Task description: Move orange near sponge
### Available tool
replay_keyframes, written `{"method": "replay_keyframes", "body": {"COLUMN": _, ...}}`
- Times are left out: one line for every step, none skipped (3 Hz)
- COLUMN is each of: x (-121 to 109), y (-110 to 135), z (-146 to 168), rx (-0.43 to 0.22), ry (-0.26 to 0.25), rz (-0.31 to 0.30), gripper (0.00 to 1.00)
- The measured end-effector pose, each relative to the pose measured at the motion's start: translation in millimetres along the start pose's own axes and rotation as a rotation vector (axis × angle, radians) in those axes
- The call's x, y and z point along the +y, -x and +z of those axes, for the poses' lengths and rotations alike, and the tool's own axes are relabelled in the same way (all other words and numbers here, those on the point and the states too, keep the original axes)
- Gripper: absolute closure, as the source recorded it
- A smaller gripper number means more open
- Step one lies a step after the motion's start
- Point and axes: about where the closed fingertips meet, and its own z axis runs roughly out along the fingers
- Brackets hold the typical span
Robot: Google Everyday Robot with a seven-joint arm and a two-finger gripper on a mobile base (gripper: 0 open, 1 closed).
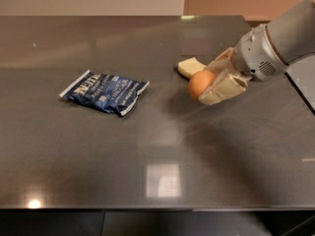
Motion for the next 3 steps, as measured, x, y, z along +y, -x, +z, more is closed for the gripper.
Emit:
{"method": "replay_keyframes", "body": {"x": -33.9, "y": -8.6, "z": 6.9, "rx": 0.018, "ry": -0.071, "rz": 0.023, "gripper": 1.0}}
{"method": "replay_keyframes", "body": {"x": -61.4, "y": -22.5, "z": 18.9, "rx": 0.046, "ry": -0.124, "rz": 0.044, "gripper": 1.0}}
{"method": "replay_keyframes", "body": {"x": -84.0, "y": -38.1, "z": 28.5, "rx": 0.072, "ry": -0.157, "rz": 0.066, "gripper": 1.0}}
